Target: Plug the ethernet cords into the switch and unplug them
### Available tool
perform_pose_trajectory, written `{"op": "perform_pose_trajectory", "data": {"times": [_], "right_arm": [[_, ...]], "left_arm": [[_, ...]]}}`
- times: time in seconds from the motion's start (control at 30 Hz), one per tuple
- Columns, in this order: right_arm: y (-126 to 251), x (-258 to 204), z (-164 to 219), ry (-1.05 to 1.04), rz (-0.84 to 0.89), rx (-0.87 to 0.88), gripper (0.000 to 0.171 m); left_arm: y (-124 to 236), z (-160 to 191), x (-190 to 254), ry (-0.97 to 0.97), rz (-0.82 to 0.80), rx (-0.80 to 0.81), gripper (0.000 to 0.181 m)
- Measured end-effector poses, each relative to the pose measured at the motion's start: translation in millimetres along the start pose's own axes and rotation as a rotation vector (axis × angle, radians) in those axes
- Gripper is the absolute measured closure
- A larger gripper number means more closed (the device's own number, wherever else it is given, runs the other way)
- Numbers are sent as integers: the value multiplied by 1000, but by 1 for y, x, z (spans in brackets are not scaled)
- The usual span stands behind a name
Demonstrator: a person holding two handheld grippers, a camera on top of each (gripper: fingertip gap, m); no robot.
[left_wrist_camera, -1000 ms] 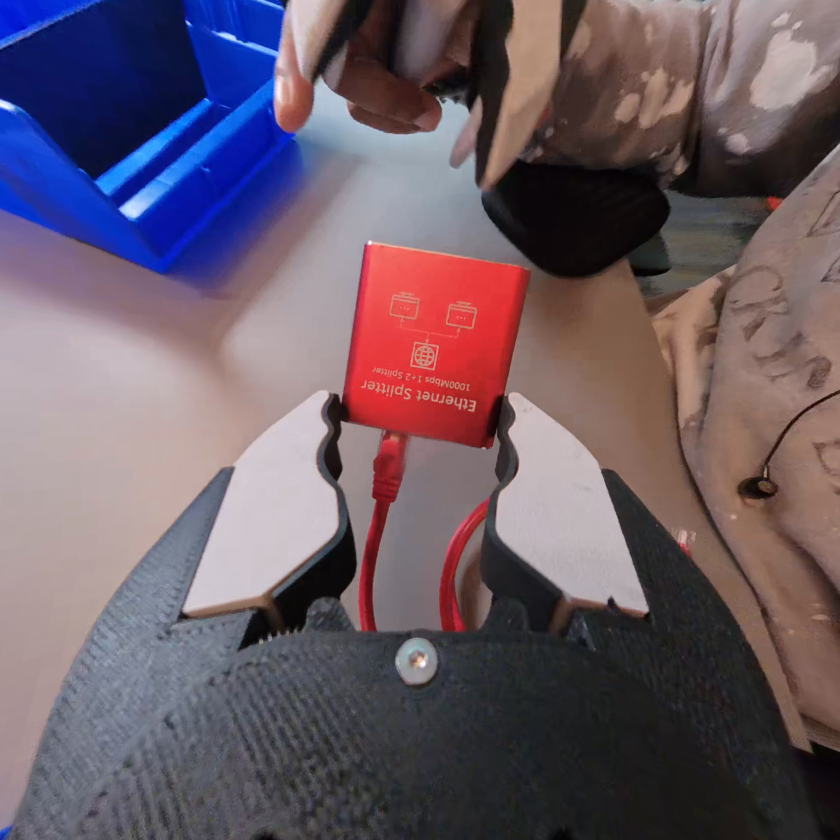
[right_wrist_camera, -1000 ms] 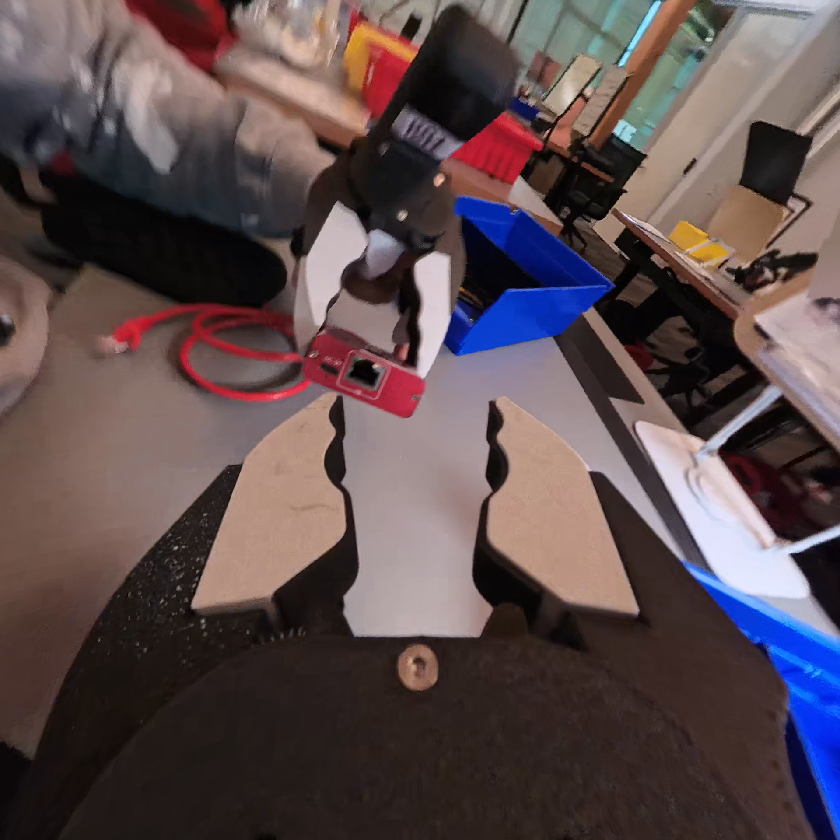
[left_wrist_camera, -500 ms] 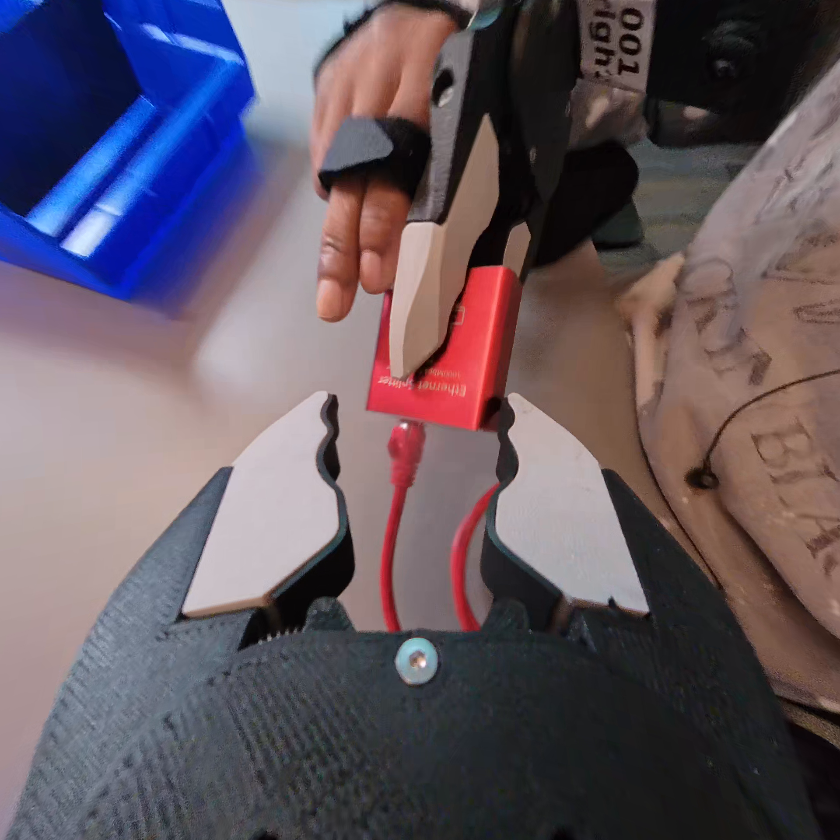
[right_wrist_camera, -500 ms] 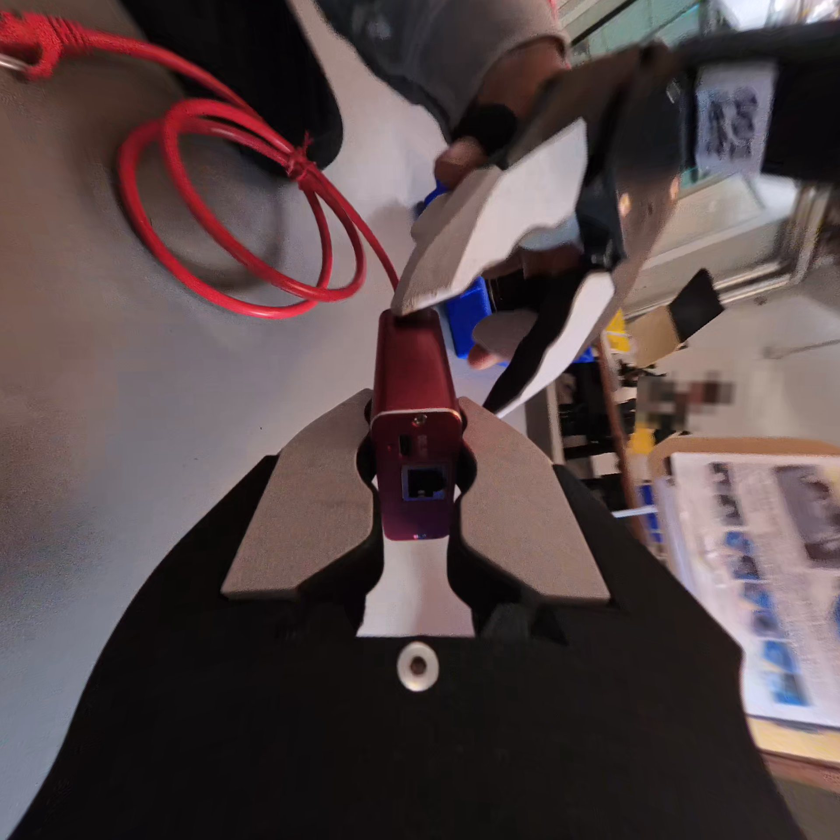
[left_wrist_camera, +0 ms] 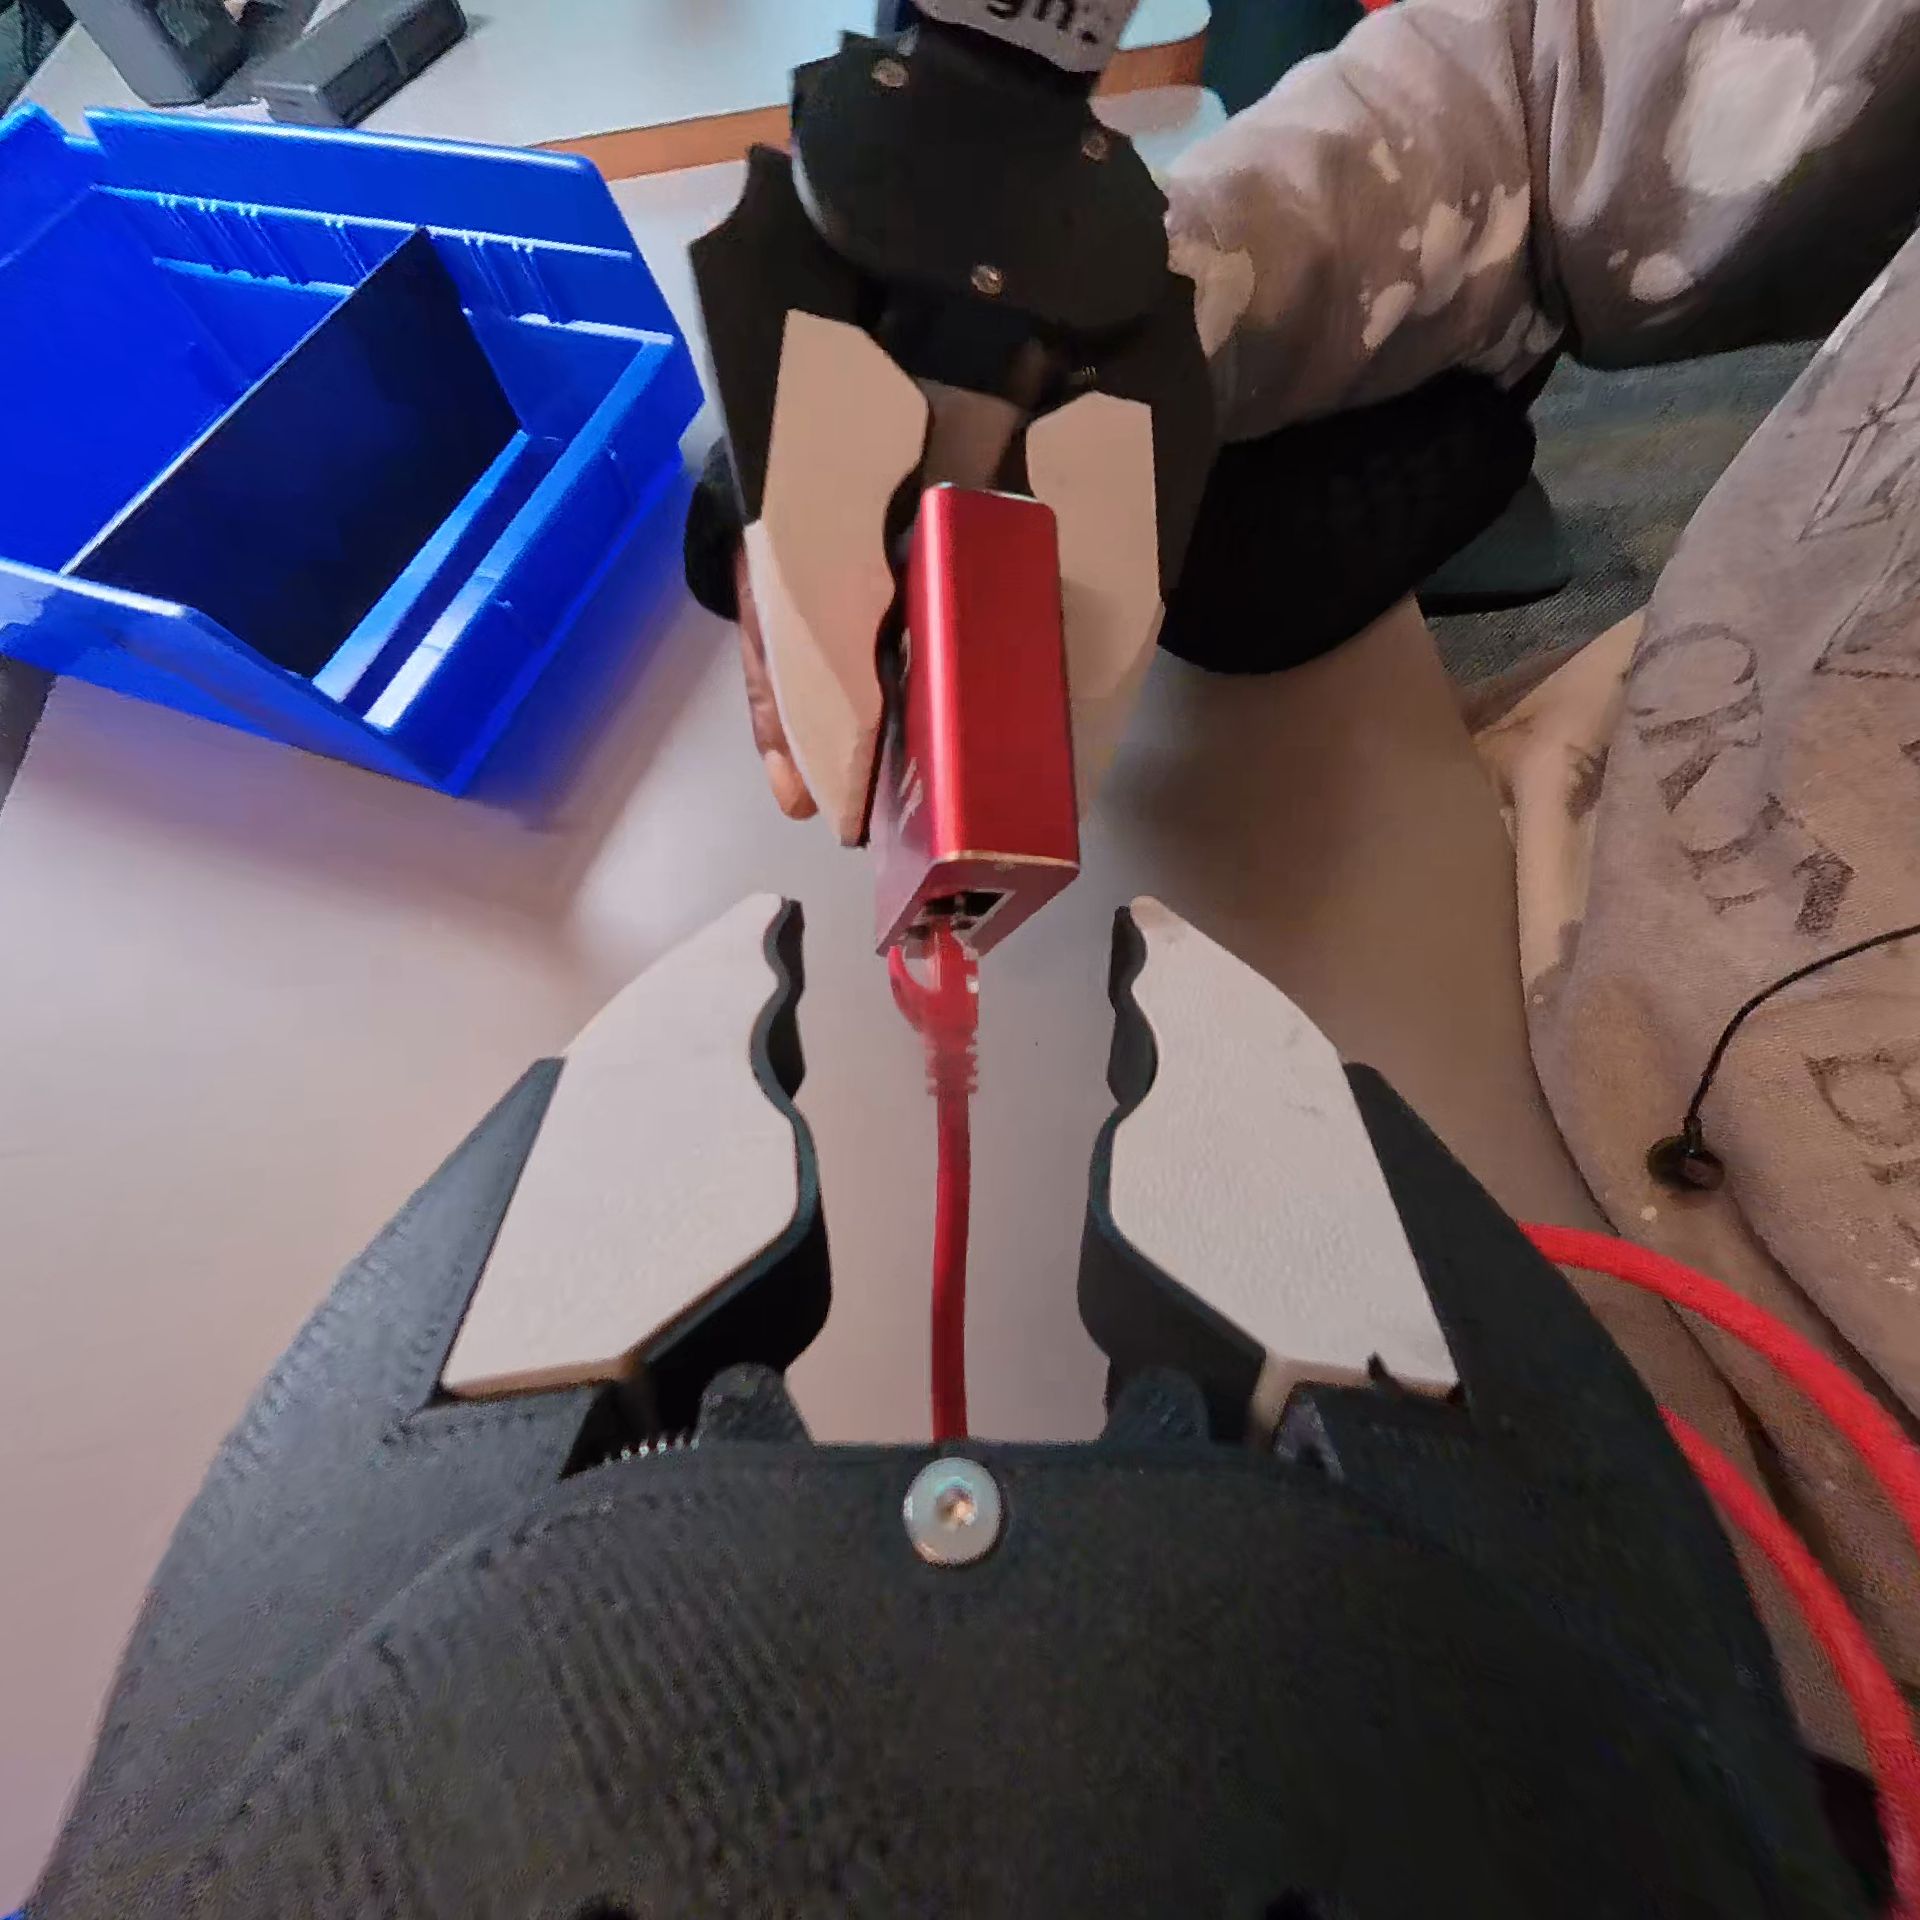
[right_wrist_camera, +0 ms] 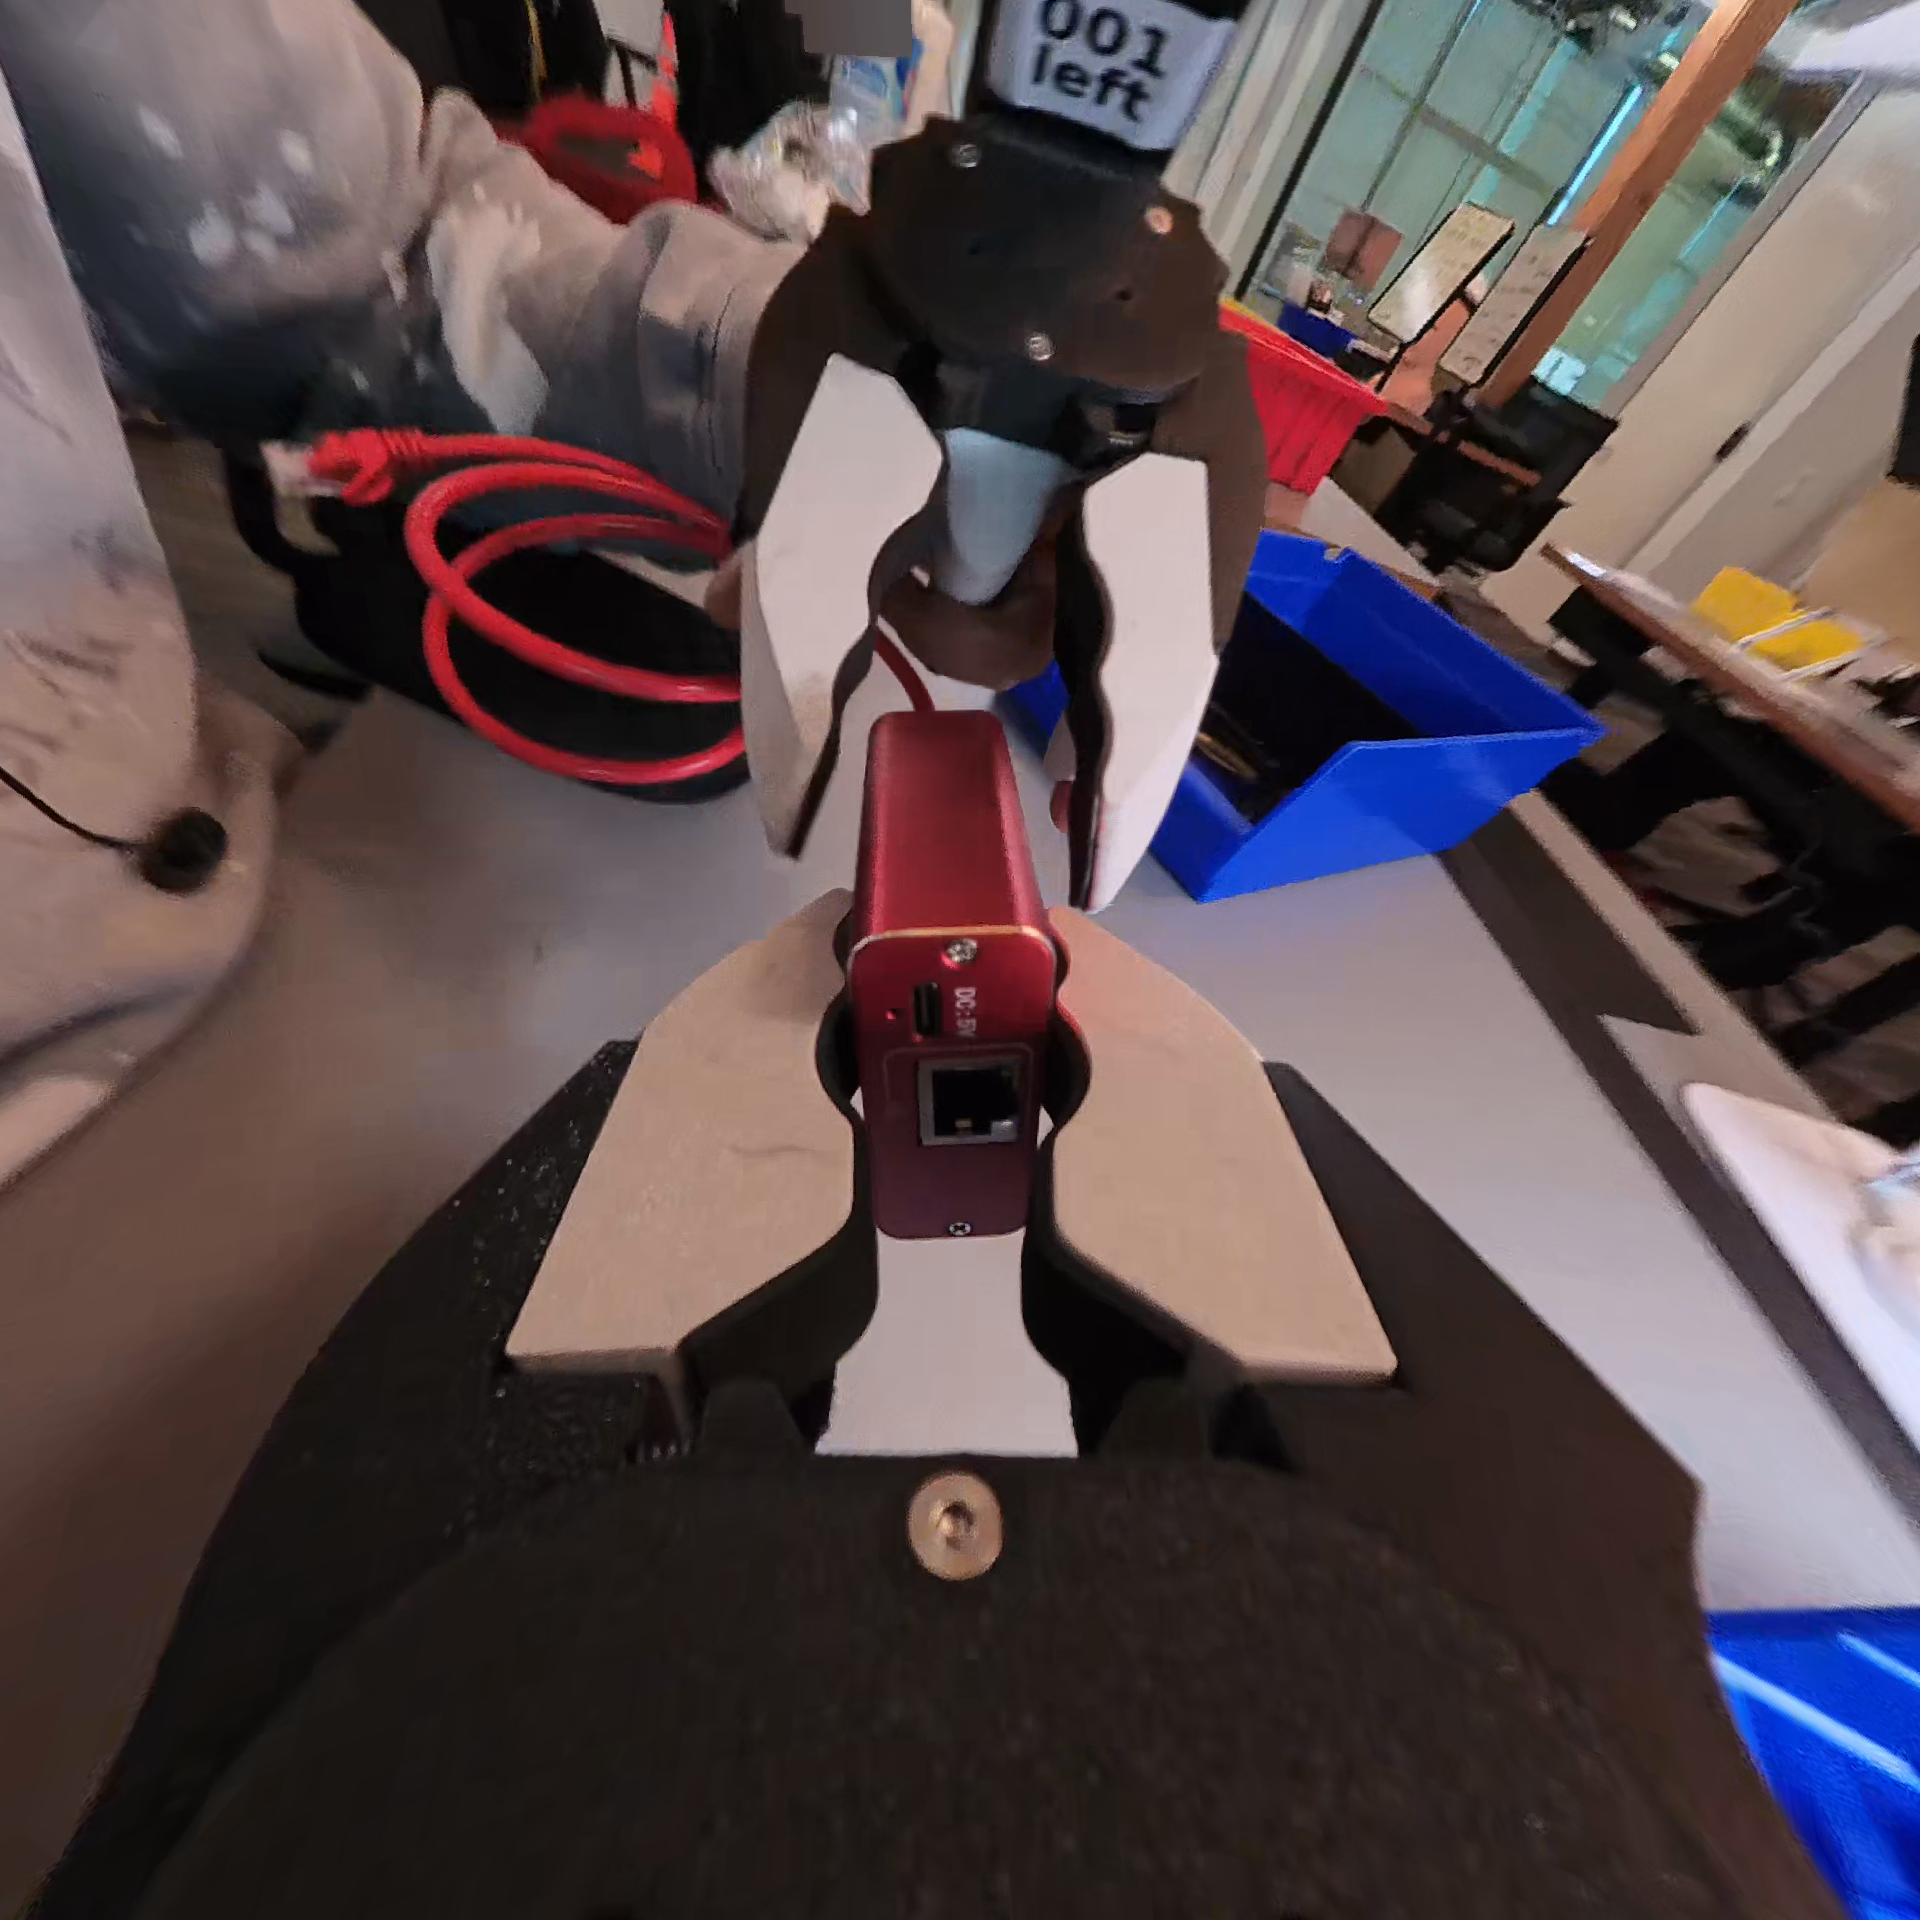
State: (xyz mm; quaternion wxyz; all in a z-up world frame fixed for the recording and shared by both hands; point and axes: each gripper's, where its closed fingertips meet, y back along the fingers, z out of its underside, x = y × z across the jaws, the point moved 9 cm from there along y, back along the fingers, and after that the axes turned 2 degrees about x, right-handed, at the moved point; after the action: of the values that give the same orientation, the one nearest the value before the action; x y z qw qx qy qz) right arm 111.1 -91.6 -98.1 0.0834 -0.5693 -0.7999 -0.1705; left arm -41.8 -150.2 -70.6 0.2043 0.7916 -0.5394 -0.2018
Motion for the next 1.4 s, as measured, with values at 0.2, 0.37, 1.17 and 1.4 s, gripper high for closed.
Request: {"op": "perform_pose_trajectory", "data": {"times": [0.2, 0.37, 1.17, 1.4], "right_arm": [[1, 9, 5, -217, -53, 74, 143], [0, 13, 7, -272, -51, 52, 140], [23, 32, -6, -582, -145, 346, 142], [50, 45, -15, -595, -122, 482, 142]], "left_arm": [[-2, -6, -1, 9, -18, -11, 156], [-3, -4, -6, 94, 20, -21, 156], [177, 21, -86, 315, -557, 15, 143], [164, 110, -106, 463, -545, -332, 146]]}}
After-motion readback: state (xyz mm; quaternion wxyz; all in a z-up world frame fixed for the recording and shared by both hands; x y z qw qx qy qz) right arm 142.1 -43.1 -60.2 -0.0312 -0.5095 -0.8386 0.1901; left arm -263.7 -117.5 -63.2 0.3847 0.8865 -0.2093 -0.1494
